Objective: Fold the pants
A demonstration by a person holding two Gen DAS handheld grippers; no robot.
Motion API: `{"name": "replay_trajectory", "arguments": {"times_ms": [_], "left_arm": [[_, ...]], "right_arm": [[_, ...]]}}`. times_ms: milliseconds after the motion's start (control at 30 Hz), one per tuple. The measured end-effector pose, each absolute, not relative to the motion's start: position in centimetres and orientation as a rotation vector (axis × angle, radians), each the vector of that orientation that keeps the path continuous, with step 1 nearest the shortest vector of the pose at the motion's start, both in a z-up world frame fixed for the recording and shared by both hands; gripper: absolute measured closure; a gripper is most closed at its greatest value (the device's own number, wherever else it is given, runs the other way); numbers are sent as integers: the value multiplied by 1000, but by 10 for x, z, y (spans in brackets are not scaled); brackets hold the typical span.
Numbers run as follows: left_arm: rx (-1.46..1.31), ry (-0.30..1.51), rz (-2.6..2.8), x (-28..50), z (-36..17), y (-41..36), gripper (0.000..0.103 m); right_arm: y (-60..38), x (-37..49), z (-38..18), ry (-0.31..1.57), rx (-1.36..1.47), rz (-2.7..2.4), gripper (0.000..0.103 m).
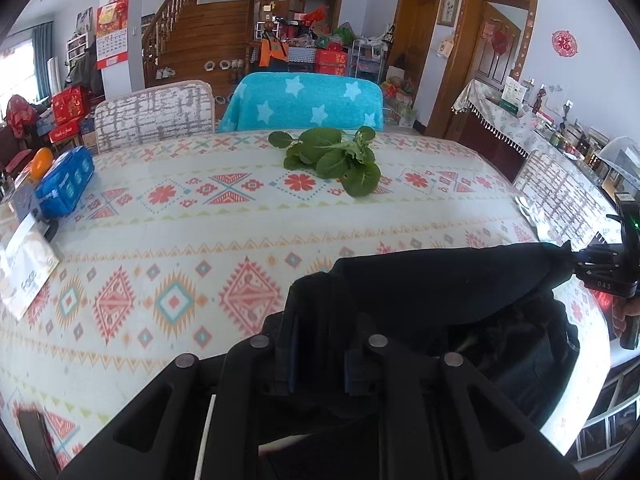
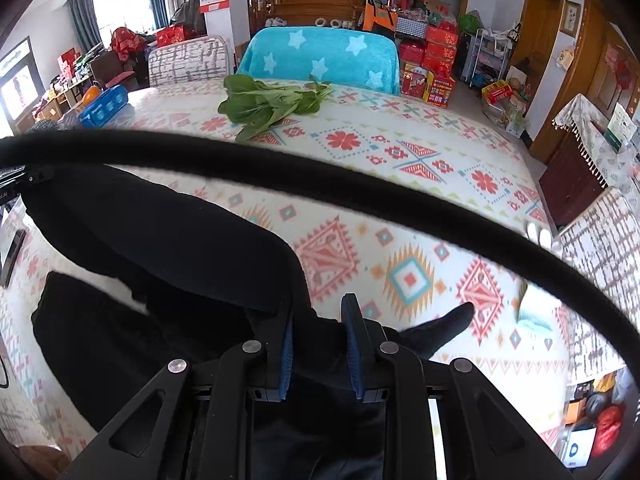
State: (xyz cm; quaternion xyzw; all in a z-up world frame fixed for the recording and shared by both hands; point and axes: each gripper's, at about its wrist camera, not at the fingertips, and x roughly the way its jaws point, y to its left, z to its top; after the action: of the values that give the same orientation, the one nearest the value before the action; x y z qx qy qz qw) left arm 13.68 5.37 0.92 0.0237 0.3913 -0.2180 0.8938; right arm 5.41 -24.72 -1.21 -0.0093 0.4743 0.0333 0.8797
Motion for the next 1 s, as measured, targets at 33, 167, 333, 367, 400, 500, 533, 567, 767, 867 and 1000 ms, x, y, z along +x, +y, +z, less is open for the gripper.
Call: {"name": "replay_trajectory", "arguments": {"times_ms": [33,167,333,367,400,500,533,567,767,867,1000], "left_arm": [[46,812,-449,129,8,55,88],[49,820,-432,92,0,62,88],[100,815,-400,50,-17,65,84],[108,815,-396,44,-19,66,83],[115,817,-386,38,-22,67,80],[124,827,-372,20,-30,73,77],[129,834,-360,11,-34,75,75],[130,837,-350,5,-36,78,73],[101,872,-264,-30,-50,106,56],[47,891,-203,-43,-53,129,56],[-118,888,-135,-56,-47,165,56]], "right_arm": [[-245,44,-14,991,-12,73,78],[-237,13,-22,1000,12,84,78],[-223,-22,-39,1018,29,91,78],[-220,-27,-42,1022,25,92,78],[-217,-33,-45,1026,19,93,78],[-209,-47,-55,1039,7,90,76],[-207,-54,-58,1043,3,90,74],[-205,-58,-60,1046,-3,88,72],[-207,-89,-76,1106,11,105,69],[-210,-104,-75,1120,28,91,68],[-203,-117,-45,1062,42,124,68]]}}
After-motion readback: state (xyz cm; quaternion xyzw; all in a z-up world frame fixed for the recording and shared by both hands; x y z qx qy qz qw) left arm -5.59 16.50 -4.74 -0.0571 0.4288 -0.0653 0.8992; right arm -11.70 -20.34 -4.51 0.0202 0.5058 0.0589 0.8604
